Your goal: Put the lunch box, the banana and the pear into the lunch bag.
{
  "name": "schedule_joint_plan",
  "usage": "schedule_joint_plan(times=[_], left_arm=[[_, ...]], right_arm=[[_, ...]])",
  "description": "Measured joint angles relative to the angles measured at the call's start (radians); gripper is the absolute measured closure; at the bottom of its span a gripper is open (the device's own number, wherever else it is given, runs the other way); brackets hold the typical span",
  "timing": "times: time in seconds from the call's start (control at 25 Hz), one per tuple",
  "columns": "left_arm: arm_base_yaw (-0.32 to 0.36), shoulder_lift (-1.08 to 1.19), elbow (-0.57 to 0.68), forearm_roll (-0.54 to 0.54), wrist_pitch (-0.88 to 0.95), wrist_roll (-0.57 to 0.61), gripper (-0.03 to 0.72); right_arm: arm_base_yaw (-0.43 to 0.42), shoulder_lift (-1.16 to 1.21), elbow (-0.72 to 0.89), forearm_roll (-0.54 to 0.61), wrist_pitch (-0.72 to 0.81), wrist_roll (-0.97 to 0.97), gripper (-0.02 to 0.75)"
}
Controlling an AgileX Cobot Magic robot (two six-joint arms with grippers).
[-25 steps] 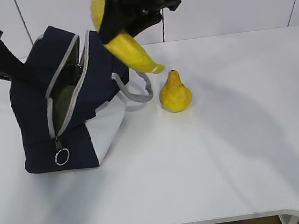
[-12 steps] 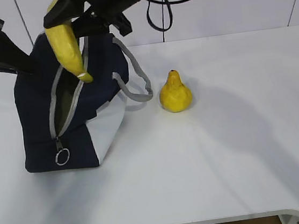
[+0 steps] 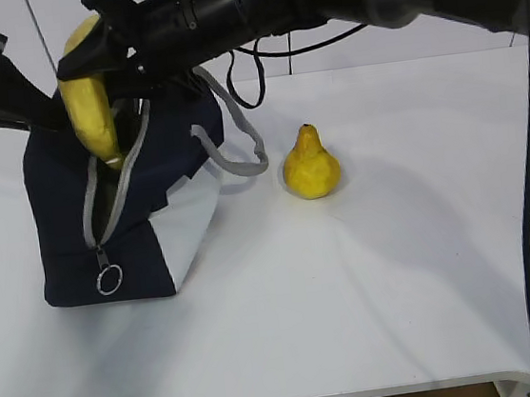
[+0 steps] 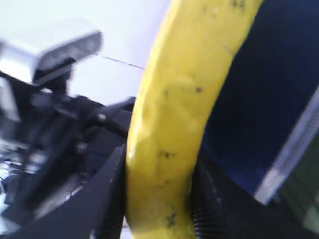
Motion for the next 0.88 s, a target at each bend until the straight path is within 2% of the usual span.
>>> schedule_joint_plan(times=[0.28, 0.6, 0.76, 0.88], left_arm=[[0.000, 0.001, 0.000, -0.004, 0.000, 0.000, 0.676], [0.000, 0.002, 0.000, -0.075, 0.000, 0.000, 0.676], [0.000, 0.002, 0.000, -0.081, 0.000, 0.000, 0.676], [0.000, 0.002, 0.000, -0.084, 0.000, 0.000, 0.676]], right_arm=[[0.000, 0.003, -0.005, -0.206, 0.011, -0.013, 0.452], [0.000, 0.005, -0.005, -0.406, 0.069, 0.022, 0.447], [0.000, 0.005, -0.005, -0.433, 0.078, 0.032, 0.378], [0.000, 0.005, -0.005, -0.435, 0.086, 0.036, 0.265]])
